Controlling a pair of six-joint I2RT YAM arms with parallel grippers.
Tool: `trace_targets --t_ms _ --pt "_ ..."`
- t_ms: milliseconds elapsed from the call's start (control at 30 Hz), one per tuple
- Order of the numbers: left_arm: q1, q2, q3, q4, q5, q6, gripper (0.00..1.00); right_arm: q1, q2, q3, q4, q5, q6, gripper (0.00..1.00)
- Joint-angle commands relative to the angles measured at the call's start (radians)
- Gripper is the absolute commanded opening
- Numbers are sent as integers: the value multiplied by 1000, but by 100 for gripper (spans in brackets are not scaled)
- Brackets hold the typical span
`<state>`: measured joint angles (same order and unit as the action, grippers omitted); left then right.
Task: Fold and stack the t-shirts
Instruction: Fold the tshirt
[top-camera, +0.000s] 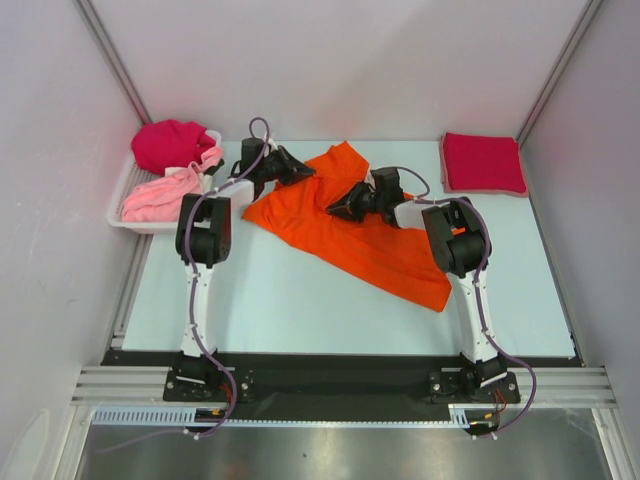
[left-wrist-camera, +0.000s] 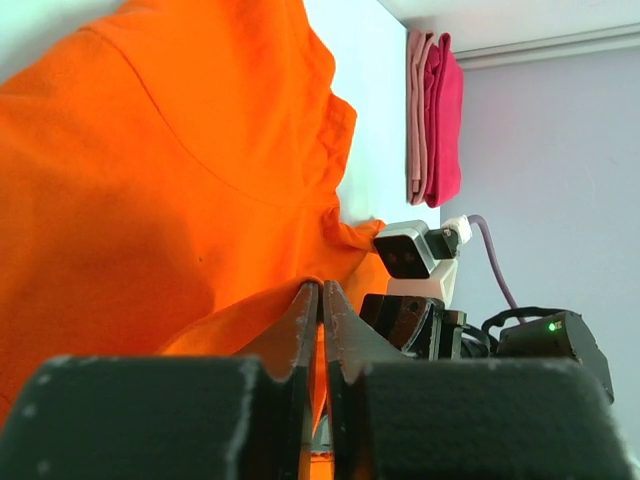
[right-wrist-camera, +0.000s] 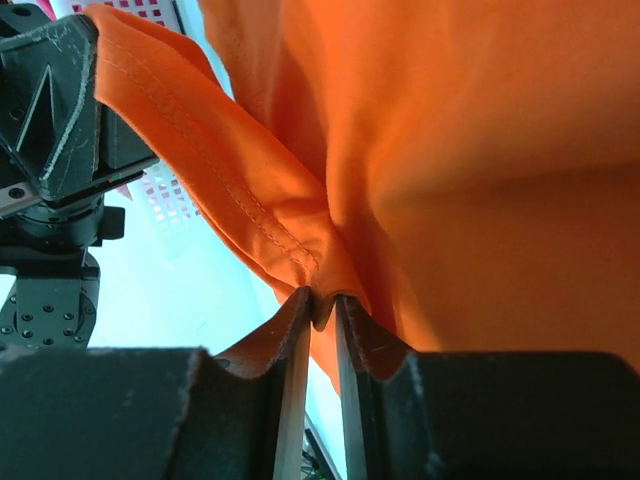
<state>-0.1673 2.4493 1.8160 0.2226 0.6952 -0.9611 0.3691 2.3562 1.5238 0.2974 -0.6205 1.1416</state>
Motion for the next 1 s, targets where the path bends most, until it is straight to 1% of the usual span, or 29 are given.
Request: trace_targets --t_ms 0,67,100,200,267,300,433,500,533,567,633,667,700,733,767,800,833,867,900,967 --pt "-9 13 48 8 17 -1 10 -5 -58 -4 -1 34 9 22" --pt "-9 14 58 -40 7 30 13 -9 -60 -2 -33 42 7 24" --pt "-9 14 81 -73 0 47 18 -12 -64 -2 -46 50 6 25" --pt "-8 14 140 -205 -39 111 29 -28 -75 19 -121 70 -22 30" --pt "-8 10 176 -323 -74 162 34 -41 -90 29 -173 80 -45 33" --pt "-8 -4 202 -351 -82 177 38 -45 -95 30 -182 84 -48 34" --pt "-3 -76 215 -423 -97 225 44 -67 -153 18 -260 87 -86 33" --pt "3 -119 201 -463 -117 271 45 -76 -185 12 -326 88 -147 34" --pt "5 -169 192 -488 -131 294 45 -81 -202 9 -357 90 -170 34" --pt "6 -194 181 -543 -146 344 47 -84 -237 1 -410 91 -190 36" --pt "15 -272 125 -607 -186 390 53 -94 -274 -8 -490 110 -281 43" --pt "20 -306 94 -618 -194 427 55 -99 -309 -7 -608 120 -320 47" --pt "32 -335 18 -629 -201 442 57 -110 -331 -17 -656 139 -354 48" --pt "38 -364 -25 -635 -206 458 59 -111 -365 -39 -696 154 -423 48" --pt "44 -433 -70 -643 -210 490 61 -113 -402 -66 -755 175 -449 50" --pt "58 -462 -152 -652 -218 508 64 -116 -487 -147 -770 201 -469 53" --pt "64 -493 -193 -661 -233 527 65 -124 -532 -190 -780 203 -502 54" --pt "74 -542 -231 -680 -241 559 65 -130 -573 -232 -806 206 -513 55" --pt "92 -568 -306 -681 -249 570 66 -131 -669 -328 -814 214 -523 56" --pt "112 -610 -380 -681 -252 585 66 -142 -763 -426 -822 220 -525 60"
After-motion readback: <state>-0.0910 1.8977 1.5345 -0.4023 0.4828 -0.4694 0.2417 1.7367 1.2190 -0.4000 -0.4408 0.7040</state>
